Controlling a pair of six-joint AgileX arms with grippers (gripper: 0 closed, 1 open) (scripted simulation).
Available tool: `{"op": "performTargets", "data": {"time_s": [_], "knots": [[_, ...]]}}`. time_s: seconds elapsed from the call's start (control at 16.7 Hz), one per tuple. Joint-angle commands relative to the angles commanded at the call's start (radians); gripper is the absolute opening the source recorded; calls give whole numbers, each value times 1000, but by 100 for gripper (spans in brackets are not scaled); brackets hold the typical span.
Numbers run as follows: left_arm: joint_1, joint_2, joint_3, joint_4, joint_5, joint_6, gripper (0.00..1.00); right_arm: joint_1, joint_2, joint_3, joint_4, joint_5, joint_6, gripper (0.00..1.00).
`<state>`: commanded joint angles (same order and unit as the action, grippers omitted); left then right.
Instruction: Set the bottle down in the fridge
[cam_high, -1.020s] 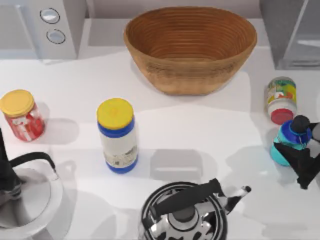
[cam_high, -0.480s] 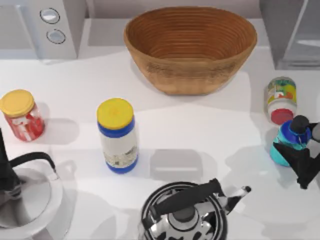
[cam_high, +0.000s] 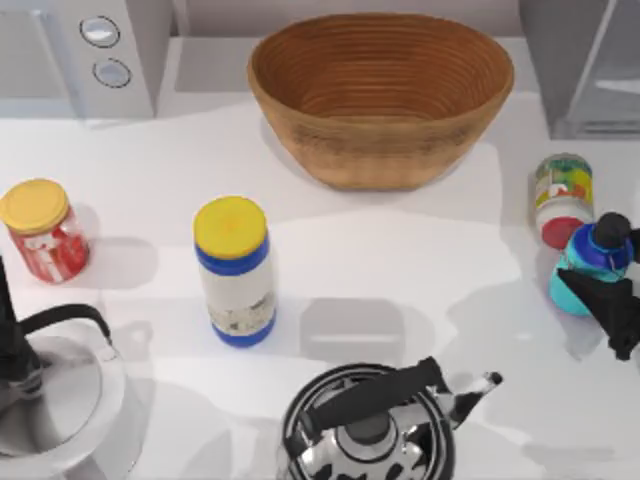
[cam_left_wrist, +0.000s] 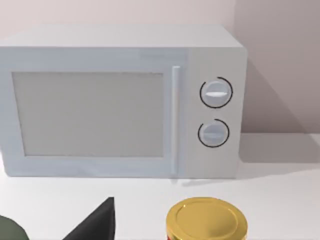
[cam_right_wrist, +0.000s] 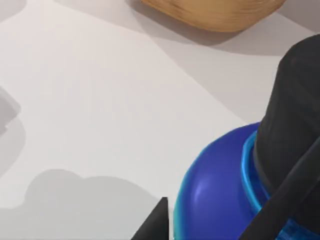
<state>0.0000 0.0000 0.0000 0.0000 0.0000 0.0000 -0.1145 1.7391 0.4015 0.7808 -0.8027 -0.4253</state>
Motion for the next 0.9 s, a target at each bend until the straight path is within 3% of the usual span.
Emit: {"op": "performTargets", "data": {"time_s": [0.54,0.9], "knots": [[0,0,0,0,0,0,100,-250,-115,214,-590,-213,-327,1],[0,0,0,0,0,0,100,-357,-152,188,-688,-254,-410,1]]}}
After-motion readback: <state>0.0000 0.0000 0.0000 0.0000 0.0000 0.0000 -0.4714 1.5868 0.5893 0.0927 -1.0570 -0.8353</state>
